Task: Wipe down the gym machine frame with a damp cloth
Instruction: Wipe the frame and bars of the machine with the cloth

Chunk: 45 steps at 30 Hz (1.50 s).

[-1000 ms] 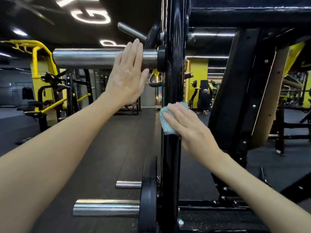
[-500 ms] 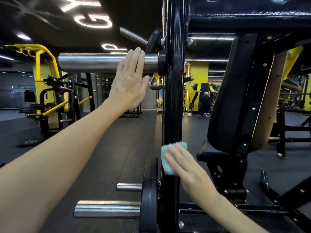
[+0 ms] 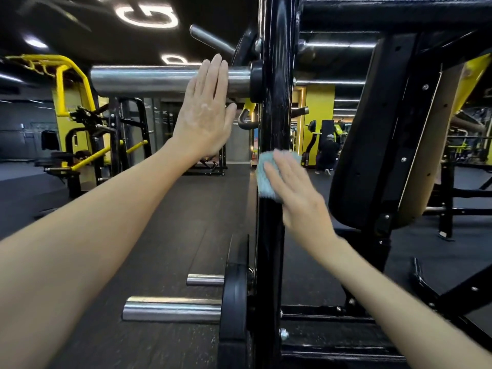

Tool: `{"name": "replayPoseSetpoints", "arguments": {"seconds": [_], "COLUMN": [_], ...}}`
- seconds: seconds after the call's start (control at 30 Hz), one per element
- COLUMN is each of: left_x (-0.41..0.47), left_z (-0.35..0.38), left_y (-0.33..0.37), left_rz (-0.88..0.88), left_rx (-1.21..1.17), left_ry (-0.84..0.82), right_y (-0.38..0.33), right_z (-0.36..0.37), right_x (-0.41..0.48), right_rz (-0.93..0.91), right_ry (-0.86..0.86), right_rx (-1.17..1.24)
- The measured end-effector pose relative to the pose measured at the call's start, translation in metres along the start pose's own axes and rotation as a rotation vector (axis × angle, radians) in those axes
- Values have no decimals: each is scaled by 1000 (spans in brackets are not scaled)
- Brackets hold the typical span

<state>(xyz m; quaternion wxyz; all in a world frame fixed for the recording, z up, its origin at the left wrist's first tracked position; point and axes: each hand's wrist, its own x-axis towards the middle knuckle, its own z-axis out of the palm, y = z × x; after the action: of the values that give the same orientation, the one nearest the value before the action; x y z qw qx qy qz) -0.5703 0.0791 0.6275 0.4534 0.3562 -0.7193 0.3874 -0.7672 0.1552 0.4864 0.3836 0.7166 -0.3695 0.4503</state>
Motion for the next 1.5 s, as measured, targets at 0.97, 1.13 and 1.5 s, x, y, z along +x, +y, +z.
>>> {"name": "replayPoseSetpoints", "arguments": {"seconds": [0.97, 1.13, 1.5], "left_x": [-1, -2, -3], "left_z": [-3, -2, -5], "left_y": [-4, -3, -1], "left_rz": [17, 21, 33], "left_rx": [-38, -41, -36], "left_ry": [-28, -23, -11], "right_y": [-38, -16, 27], "right_z": [24, 7, -35], "right_x": [-168, -84, 127], "right_rz": [-183, -165, -38], "right_ry": [-386, -247, -2], "right_rx": [-107, -108, -125]}}
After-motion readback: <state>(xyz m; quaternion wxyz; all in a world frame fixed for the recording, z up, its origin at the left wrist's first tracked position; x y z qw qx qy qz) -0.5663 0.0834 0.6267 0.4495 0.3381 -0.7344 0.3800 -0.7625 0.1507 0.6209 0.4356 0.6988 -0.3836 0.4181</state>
